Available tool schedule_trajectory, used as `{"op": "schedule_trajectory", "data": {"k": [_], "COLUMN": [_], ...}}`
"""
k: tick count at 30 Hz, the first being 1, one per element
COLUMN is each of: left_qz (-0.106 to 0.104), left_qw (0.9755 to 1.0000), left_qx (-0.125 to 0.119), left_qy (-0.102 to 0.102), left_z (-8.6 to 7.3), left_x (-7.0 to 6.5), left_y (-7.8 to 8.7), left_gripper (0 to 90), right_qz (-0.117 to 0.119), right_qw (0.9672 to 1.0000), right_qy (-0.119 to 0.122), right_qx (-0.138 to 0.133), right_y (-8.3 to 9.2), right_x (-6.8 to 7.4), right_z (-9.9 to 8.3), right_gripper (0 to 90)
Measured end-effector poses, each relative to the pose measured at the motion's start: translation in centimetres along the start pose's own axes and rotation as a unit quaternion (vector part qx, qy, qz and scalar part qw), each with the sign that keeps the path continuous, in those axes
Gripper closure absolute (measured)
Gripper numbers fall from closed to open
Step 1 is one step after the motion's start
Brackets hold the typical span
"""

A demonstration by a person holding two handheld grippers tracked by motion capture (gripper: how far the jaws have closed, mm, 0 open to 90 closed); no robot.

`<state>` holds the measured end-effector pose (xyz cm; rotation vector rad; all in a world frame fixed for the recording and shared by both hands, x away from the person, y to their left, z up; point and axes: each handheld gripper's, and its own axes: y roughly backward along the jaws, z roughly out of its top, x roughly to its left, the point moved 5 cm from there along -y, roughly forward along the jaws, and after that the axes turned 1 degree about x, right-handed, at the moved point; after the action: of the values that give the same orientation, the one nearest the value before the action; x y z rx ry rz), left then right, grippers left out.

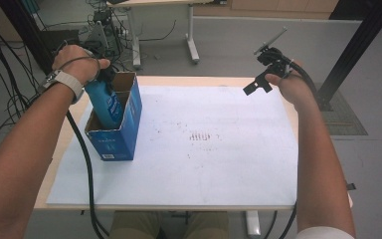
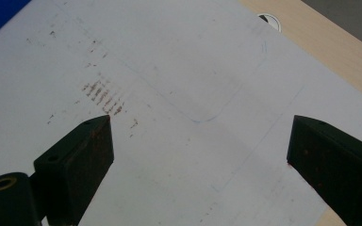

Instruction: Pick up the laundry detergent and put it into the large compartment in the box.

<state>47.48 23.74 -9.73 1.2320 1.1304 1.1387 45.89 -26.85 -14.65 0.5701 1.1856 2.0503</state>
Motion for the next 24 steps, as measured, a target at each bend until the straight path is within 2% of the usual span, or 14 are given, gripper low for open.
{"op": "schedule_trajectory", "data": {"k": [24], "left_qz": [0.007], "left_qw": [1.0000], "left_qx": [0.000], "left_qy": [-0.003], "left_z": [0.3], "left_x": [-0.3], "left_y": [-3.3], "left_gripper": [38.1], "right_qz": [0.003], "right_qw": [1.0000], "right_qy": [-0.007], "right_qx": [0.000], "right_y": [-0.4], "right_x": [-0.3], "right_z": [-0.5], "right_gripper": [7.7]}}
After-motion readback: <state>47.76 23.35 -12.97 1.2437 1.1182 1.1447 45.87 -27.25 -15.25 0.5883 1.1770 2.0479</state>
